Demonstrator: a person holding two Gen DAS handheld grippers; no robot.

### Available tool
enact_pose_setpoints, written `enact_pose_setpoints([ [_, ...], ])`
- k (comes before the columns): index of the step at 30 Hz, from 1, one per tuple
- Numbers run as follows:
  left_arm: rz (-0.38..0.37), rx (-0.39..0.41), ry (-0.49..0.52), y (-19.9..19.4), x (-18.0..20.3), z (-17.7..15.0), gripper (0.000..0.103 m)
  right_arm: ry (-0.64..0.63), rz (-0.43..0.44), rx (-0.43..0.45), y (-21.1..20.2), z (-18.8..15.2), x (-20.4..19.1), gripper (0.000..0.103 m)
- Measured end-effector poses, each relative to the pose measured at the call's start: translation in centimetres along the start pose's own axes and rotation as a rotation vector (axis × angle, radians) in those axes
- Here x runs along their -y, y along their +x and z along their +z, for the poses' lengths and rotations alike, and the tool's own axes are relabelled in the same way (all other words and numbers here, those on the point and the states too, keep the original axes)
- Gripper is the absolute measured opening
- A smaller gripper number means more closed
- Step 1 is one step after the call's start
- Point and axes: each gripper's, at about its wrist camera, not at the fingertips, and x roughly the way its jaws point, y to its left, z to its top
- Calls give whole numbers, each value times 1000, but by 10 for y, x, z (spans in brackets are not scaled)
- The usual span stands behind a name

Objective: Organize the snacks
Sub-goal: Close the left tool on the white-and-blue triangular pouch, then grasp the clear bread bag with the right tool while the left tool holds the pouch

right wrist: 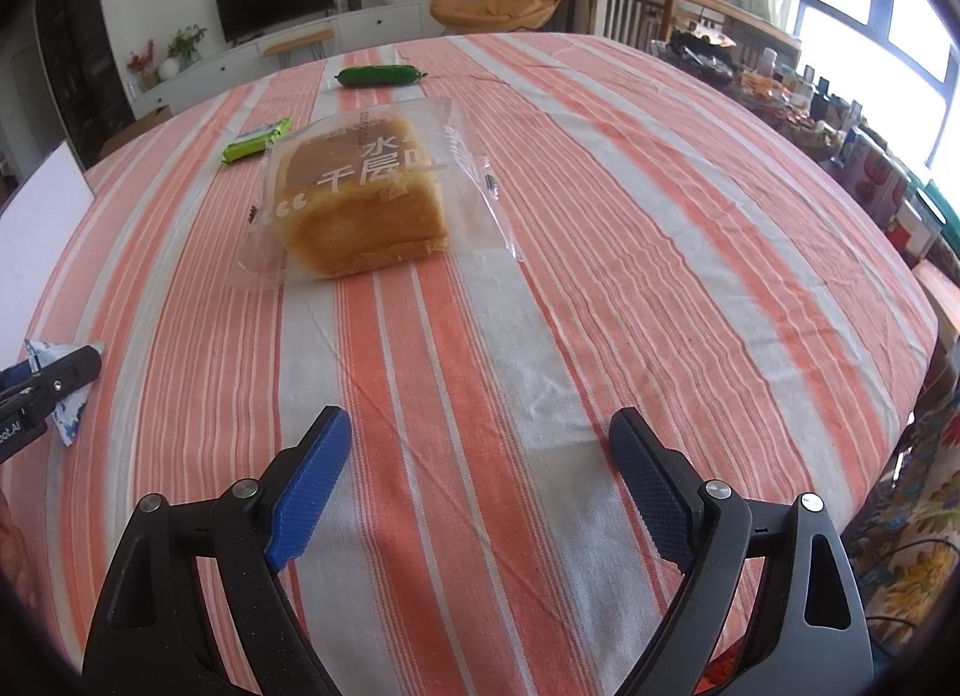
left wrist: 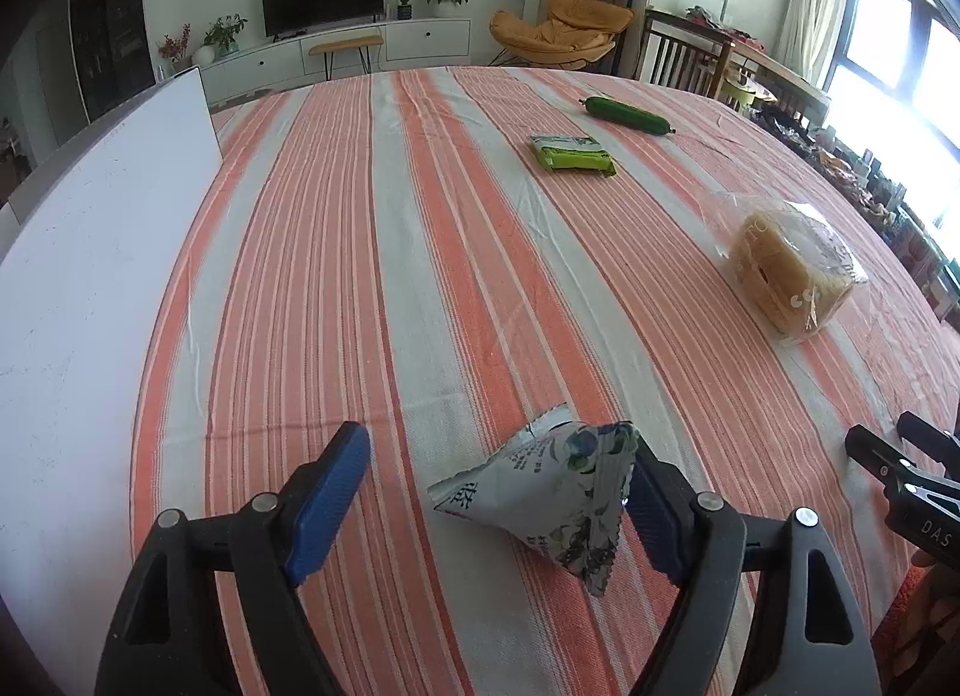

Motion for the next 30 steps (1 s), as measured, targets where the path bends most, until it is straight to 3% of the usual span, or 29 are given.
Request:
enact_pose_setpoints([
  [4,38,5,36,5,5,0,88,0,0,0,0,0,0,90],
  [9,60,-15,19,9,5,1,102,3,10,-13,0,1,1,91],
  [11,60,-17,22,10,5,2,103,41,56,-16,-4,5,8,89],
  [14,60,-17,22,10,4,2,103,116,139,71,-19,24,19,89],
  [19,60,-17,22,10,4,2,103,11,158,87,-11,83,-4,89],
  [22,60,-17,22,10,4,2,103,-71,146,54,8,103,-26,89],
  [24,60,-17,22,10,4,2,103,-100,167,18,23,110,-37,89],
  [27,60,-17,22,10,4,2,103,-160,97,-43,48,109,-53,91],
  [30,60,-17,22,10,4,2,103,-197,60,-19,58,103,-60,96],
])
